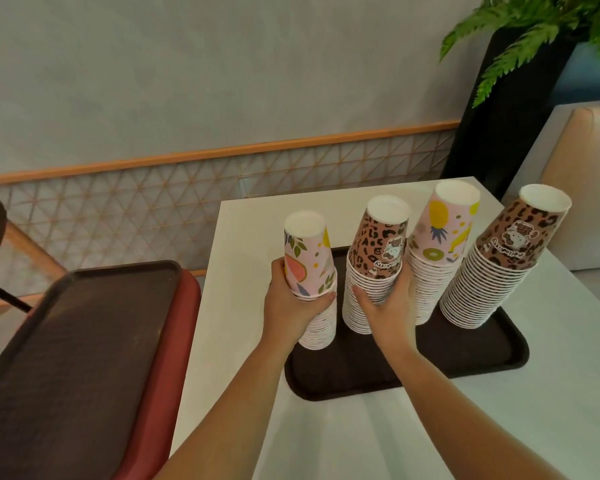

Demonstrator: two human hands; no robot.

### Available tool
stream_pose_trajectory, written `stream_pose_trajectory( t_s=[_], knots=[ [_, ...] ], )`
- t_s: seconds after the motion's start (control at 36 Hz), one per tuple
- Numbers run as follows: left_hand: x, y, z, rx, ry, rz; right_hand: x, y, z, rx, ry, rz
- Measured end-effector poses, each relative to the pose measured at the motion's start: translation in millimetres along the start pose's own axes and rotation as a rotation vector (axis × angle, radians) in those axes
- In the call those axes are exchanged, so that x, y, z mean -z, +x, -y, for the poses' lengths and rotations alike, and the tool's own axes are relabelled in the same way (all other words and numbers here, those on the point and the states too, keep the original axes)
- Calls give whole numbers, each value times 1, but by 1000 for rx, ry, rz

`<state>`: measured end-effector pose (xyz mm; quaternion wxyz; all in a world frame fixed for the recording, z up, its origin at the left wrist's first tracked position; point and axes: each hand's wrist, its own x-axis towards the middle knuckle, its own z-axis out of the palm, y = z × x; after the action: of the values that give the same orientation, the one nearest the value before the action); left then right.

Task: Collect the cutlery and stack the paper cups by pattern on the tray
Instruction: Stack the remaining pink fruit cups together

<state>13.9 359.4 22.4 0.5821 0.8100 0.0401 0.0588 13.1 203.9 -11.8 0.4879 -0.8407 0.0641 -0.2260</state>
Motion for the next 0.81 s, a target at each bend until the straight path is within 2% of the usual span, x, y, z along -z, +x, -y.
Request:
stream_pose_trajectory(
  t_s=[0.39,0.58,0.67,0.72,0.81],
  knots=[
    [-4,15,9,-2,-39,21,-36,56,-8,-30,-48,-61],
    [-6,16,9,-19,-26,11,-33,49,-11,-23,-63,-48],
    [-6,16,9,-16,-22,11,-20,28,-13,0,21,-45],
    [-5,15,8,-11,-21,14,-7,9,-10,68,37,-104],
    [-5,12,6,-8,-21,22,13,-7,-6,183,-40,-318]
  ],
)
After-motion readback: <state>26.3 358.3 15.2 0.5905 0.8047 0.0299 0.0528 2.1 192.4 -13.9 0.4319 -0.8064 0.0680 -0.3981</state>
